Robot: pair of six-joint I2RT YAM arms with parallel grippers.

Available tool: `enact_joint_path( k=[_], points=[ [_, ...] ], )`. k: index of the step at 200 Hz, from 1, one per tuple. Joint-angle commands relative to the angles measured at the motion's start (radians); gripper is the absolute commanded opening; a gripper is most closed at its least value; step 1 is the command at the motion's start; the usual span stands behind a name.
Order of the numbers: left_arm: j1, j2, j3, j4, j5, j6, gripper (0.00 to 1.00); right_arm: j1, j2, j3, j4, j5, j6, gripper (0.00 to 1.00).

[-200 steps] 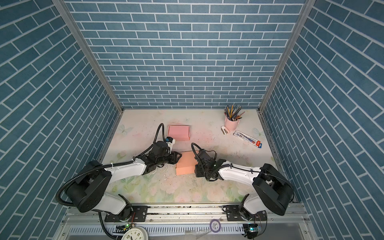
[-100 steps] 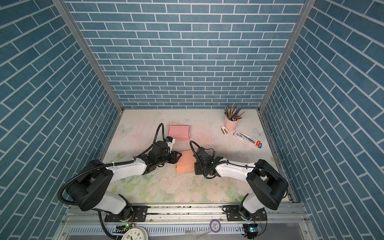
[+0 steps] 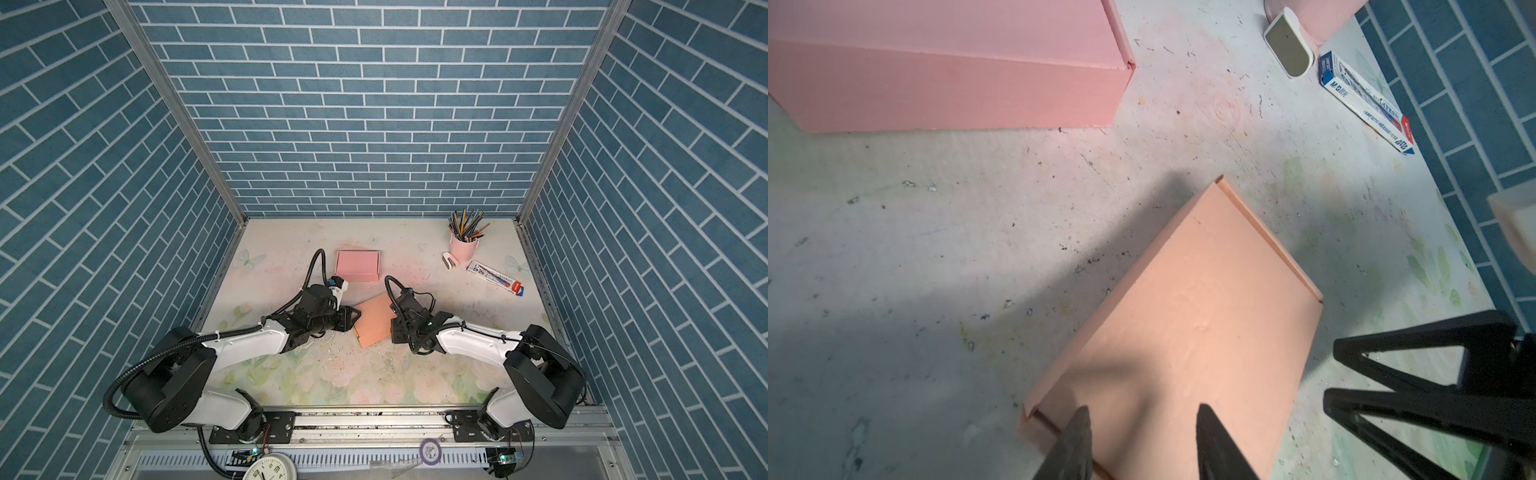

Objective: Fold the paper box

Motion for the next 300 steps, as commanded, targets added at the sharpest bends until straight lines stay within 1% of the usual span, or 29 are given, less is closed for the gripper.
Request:
enact_joint_path(
  k=[1,64,115,166,199,242,300],
  points=[
    [0.002,-0.019,0.002,-0.078,0.039,-0.004,0.43,-0.003,-0.015,-0.015,-0.023,0.019,-0.004,0.51],
    [0.025,-0.054,0.08,-0.185,0.067,-0.001,0.45,-0.005,-0.1,-0.046,-0.065,0.032,0.001,0.52],
    [0.107,-0.026,0.132,-0.209,0.099,0.014,0.53,-0.009,-0.138,-0.062,-0.082,0.001,-0.01,0.51],
    [0.151,0.034,0.195,-0.214,0.106,0.033,0.61,-0.009,-0.151,-0.079,-0.065,-0.02,-0.01,0.46],
    [0.152,0.095,0.22,-0.205,0.124,0.034,0.63,-0.009,-0.128,-0.074,-0.038,-0.031,-0.026,0.42],
    [0.134,0.139,0.233,-0.205,0.164,0.051,0.65,-0.014,-0.078,-0.064,0.009,-0.049,-0.04,0.37],
    [0.054,0.143,0.202,-0.187,0.17,0.023,0.65,-0.045,0.002,-0.041,0.053,-0.067,-0.076,0.35]
  ],
)
